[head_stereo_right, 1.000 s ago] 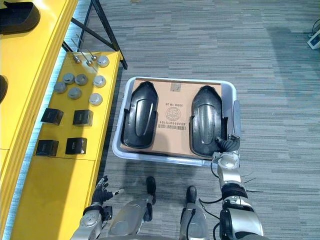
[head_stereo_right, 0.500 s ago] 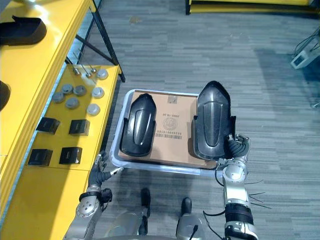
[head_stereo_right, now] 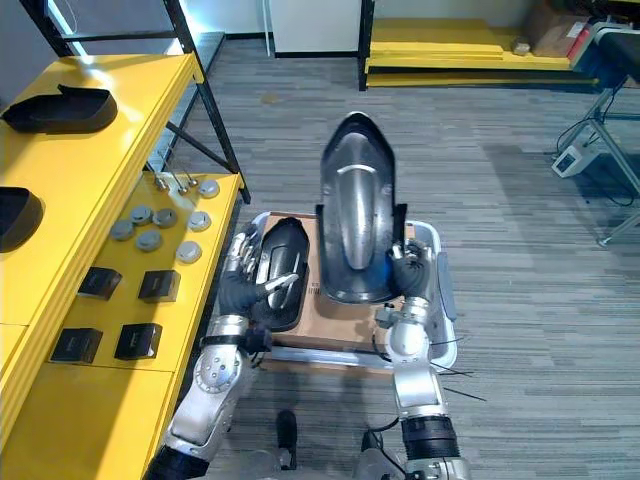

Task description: Walk over and take plastic housings, then place them on the shelf

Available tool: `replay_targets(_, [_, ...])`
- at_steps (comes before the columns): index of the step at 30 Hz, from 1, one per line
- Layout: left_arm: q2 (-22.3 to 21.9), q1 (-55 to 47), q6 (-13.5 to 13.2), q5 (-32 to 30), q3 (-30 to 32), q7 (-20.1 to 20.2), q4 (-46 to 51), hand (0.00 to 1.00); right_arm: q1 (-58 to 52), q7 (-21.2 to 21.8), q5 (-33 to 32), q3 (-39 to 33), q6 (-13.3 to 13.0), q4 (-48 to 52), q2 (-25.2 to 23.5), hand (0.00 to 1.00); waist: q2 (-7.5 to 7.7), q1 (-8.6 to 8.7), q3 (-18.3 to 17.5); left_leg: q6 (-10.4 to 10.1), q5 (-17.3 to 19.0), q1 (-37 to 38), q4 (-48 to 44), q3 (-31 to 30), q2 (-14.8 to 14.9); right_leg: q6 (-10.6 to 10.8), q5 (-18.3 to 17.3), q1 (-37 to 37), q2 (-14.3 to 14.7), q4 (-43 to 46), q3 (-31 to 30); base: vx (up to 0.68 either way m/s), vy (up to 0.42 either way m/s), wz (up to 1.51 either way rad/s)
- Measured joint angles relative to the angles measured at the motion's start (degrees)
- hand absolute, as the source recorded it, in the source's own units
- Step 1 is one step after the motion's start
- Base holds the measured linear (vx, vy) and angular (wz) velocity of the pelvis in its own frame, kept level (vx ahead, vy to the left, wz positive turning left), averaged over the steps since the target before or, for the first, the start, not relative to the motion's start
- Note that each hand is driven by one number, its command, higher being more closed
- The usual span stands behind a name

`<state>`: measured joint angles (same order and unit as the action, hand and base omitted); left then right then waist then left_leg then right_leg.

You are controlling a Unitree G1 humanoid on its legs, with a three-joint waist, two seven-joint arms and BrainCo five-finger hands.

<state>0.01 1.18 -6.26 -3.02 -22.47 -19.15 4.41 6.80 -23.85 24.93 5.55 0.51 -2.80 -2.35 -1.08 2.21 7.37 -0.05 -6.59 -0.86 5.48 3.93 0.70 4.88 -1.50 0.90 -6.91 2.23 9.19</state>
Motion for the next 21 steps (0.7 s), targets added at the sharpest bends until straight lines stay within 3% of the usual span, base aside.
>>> replay_targets(9, [0.58,1.21,2.27,0.0,-1.89,-4.61,-5.97,0.0,-3.45,-1.2,-0.17,6.04,-0.01,2.19,0.46,1.0,0.15,-0.03,-1.9,-0.04,0.03,1.19,0.09,1.03,0.41,-0.17,0.86,1.02,0.38,-0.95,-1.7,-0.03,0.005,-0.08])
replay_targets(10, [1.3,1.28,2.7,0.11,-2.61,-4.76,-6.76,1.0,-3.47,-1.2,-0.18,6.48,-0.01,2.25,1.22,1.0,0.28,-0.03,-2.37,-0.06,0.04,0.91,0.09,1.1,0.56,-0.34,1.38,1.05,0.58,-1.75,-1.79,-0.04,0.002,-0.04])
replay_targets(14, [1.57,1.31,3.18,1.4,-3.51,-4.93,-8.62,1.0,-4.59,-1.21,-0.54,7.52,-0.01,2.25,3.21,1.0,0.5,-0.03,-3.54,-0.4,0.18,0.77,0.07,1.33,0.9,-0.59,2.48,1.69,0.77,-3.51,-2.0,-0.03,0.0,-0.05])
replay_targets(20, [2.79,1.35,3.04,11.19,-4.97,-4.52,-9.64,1.0,-4.86,-1.17,-1.21,9.48,-0.01,2.26,6.11,1.0,0.47,0.01,-3.73,-0.89,-0.04,0.83,0.08,1.6,1.68,-1.03,3.15,2.02,1.47,-4.36,-2.4,-0.03,-0.009,-0.04])
replay_targets(21, [2.89,1.35,3.05,11.6,-4.92,-4.55,-9.65,1.0,-4.87,-1.17,-1.42,9.88,-0.02,2.26,6.45,0.0,0.45,0.02,-3.81,-0.92,-0.04,0.82,0.08,1.6,1.73,-1.06,3.17,2.02,1.54,-4.36,-2.42,0.0,0.0,0.0])
